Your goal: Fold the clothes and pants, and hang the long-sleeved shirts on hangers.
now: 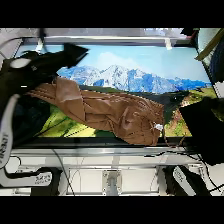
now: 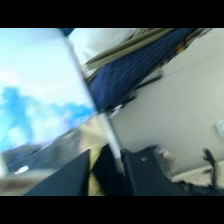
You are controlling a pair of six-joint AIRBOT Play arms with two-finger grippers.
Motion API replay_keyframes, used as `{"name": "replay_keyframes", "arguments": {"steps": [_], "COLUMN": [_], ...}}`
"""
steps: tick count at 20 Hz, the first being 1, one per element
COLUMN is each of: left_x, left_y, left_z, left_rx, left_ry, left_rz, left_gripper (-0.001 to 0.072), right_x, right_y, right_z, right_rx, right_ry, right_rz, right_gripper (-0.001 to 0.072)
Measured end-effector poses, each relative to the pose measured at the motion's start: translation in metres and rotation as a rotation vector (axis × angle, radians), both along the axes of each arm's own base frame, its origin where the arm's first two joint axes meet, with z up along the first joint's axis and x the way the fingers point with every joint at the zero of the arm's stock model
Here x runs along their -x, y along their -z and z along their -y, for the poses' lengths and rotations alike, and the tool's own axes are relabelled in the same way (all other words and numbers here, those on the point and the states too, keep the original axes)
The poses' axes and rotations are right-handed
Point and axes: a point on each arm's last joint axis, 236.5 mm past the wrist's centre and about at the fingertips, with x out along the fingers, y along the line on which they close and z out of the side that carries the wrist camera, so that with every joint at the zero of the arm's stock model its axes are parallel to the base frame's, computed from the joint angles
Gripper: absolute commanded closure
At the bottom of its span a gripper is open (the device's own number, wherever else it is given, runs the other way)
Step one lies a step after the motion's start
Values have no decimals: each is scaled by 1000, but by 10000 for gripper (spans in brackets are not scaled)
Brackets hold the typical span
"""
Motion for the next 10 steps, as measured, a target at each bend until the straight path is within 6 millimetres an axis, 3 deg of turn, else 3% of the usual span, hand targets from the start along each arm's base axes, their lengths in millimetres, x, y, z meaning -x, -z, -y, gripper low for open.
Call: {"name": "replay_keyframes", "arguments": {"steps": [2,4,7,10], "left_x": [24,50,85,96], "left_y": [22,51,99,142], "left_z": [-38,-64,-82,-97], "left_rx": [-90,-148,-175,-169], "left_ry": [-20,-52,-90,-179], "left_rz": [-45,-116,-239,-338], "left_gripper": [506,506,506,505], "right_x": [7,0,-29,-60], "right_y": [40,62,79,100], "right_z": [-33,-55,-70,-77], "right_rx": [-164,-293,-456,-605], "right_ry": [-23,-5,67,142], "right_rz": [-33,-19,41,74], "right_gripper": [232,223,222,223]}}
